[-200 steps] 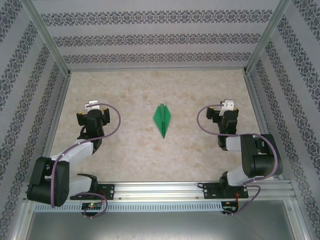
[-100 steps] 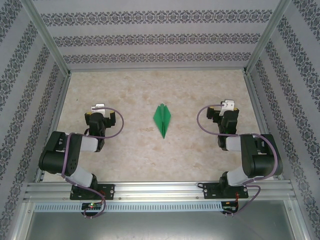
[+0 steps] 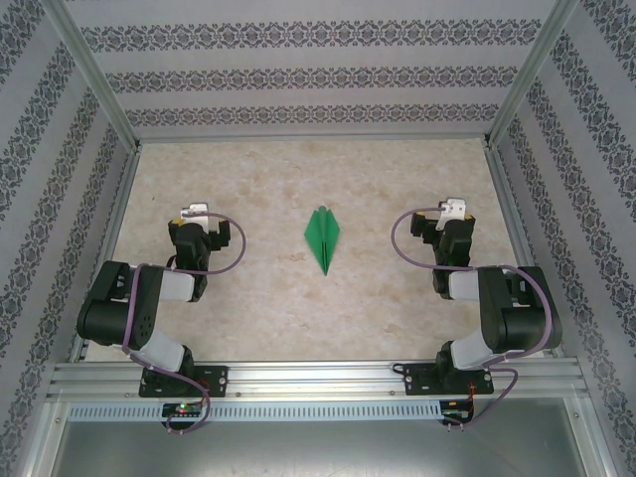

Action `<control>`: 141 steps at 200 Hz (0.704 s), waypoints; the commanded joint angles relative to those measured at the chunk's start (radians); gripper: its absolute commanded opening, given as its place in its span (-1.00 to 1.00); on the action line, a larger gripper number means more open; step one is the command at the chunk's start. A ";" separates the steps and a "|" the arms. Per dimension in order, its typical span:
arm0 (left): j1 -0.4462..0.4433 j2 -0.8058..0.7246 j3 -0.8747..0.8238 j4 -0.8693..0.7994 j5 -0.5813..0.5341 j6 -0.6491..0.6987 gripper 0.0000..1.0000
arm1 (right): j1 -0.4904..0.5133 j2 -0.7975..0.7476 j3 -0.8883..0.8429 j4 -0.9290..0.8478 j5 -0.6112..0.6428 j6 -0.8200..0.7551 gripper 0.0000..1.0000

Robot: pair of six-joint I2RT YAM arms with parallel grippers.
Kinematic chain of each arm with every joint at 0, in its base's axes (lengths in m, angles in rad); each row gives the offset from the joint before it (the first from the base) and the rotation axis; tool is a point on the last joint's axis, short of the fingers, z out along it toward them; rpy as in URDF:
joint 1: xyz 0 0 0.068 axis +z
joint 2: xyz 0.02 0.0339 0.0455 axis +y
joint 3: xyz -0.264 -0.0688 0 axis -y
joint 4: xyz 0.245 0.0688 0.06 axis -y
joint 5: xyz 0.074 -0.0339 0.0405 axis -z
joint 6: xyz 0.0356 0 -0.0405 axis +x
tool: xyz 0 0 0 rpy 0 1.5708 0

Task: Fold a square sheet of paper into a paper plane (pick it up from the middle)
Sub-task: Reset both arms

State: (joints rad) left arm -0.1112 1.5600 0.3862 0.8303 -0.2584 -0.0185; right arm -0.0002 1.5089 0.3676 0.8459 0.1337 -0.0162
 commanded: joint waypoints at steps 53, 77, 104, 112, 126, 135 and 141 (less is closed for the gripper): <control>0.013 0.001 0.000 0.056 0.014 0.013 1.00 | 0.000 -0.013 0.017 0.030 0.012 0.025 0.96; 0.013 0.001 0.000 0.056 0.015 0.013 1.00 | 0.000 -0.013 0.017 0.030 0.012 0.025 0.96; 0.013 0.001 0.000 0.054 0.016 0.012 1.00 | 0.000 -0.013 0.017 0.030 0.013 0.024 0.96; 0.013 0.001 0.002 0.052 0.023 0.016 1.00 | 0.000 -0.012 0.017 0.030 0.012 0.024 0.96; 0.013 0.001 0.012 0.035 0.115 0.047 1.00 | -0.001 -0.013 0.017 0.030 0.013 0.025 0.96; 0.022 0.000 0.022 0.011 0.183 0.064 1.00 | 0.000 -0.013 0.017 0.030 0.012 0.025 0.97; 0.029 0.001 0.025 0.010 0.202 0.062 1.00 | 0.000 -0.013 0.017 0.030 0.013 0.025 0.96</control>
State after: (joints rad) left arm -0.1101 1.5600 0.3866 0.8299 -0.2047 -0.0006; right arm -0.0002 1.5089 0.3676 0.8459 0.1337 -0.0158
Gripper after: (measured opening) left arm 0.998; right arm 0.981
